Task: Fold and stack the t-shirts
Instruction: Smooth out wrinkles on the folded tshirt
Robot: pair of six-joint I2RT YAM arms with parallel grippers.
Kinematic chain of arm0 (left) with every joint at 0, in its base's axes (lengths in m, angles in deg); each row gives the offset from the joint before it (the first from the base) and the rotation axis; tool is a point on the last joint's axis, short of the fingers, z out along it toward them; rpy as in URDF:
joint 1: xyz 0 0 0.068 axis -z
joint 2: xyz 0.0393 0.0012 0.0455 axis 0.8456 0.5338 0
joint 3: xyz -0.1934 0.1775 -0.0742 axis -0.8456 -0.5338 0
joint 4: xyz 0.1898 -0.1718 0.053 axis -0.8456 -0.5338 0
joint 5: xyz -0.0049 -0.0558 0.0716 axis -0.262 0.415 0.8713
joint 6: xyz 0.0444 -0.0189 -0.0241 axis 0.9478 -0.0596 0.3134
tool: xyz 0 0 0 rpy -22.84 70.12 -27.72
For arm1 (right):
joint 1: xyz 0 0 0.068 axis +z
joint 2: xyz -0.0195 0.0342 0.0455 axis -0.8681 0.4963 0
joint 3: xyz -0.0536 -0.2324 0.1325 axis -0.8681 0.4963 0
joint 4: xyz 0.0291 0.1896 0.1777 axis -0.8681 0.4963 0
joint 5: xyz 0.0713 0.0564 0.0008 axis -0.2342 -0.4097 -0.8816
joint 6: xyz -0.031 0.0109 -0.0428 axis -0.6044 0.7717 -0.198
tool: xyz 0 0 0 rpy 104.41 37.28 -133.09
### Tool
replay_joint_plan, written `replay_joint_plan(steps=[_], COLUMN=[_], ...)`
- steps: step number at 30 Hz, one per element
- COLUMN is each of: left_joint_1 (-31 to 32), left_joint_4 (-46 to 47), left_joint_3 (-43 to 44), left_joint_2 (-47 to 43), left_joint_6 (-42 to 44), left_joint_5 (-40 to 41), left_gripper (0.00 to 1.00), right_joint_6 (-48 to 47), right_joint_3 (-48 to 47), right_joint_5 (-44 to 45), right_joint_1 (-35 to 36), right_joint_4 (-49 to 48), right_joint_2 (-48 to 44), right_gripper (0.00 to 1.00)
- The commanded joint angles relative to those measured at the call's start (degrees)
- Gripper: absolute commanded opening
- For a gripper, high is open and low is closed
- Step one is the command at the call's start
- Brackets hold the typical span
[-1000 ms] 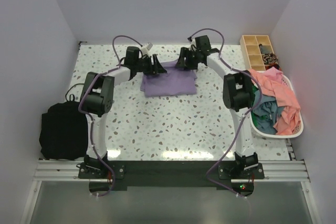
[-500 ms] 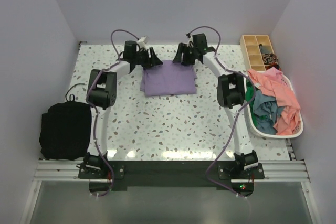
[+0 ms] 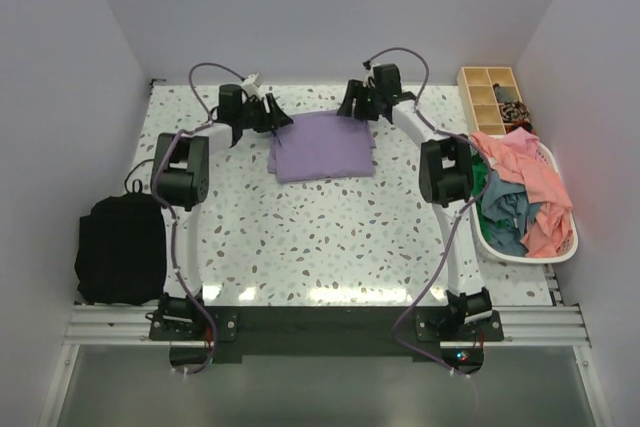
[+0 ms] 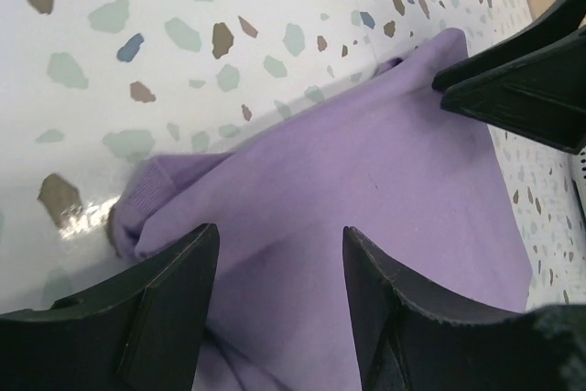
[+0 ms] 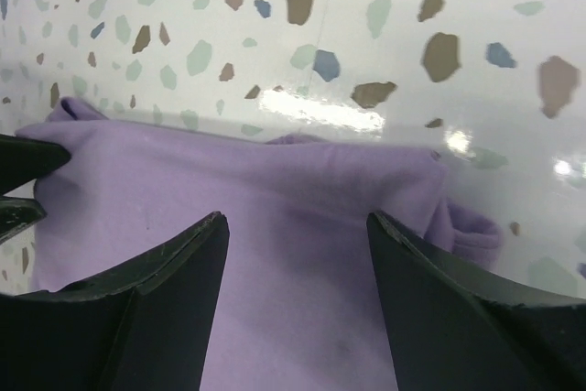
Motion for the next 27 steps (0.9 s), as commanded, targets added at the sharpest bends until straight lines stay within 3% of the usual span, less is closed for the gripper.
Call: replay_joint_plan(steps=[1,5,11,19,27], left_joint_1=[-2.28,-2.19,-1.76,0.44,2.82], left_joint_4=[1.95,2.67,4.33,5.74,9.69], left_joint_3=[-5.50,-11.22,-20.97,-27.57,-29.42], left_joint_2=[-6.49,-14.56,-20.64,-21.88,-20.04], left_joint_6=[1.92,2.00,0.60,-0.19,-1.15], left_joint_5=[4.55,9.29,10.09,9.56,10.18], left_gripper=[0.61,0.63,0.63,0.63,0.63], right_joint_6=[-4.50,-6.79,-7.85,-5.04,-3.28], right_joint_3=[5.56,13.21,17.87,25.25,25.26], right_joint_5=[6.86,8.97,9.68,3.79,-3.23], right_joint_1=[-4.46,-4.37,-4.46,-4.46,-4.45], right_joint_4=[-1.18,-3.39,-1.37,-5.14,-5.58], right_joint_2=[-7.78,-14.30,-17.99,-19.93,-16.33], right_gripper=[0.68,0.69,0.69,0.69,0.67])
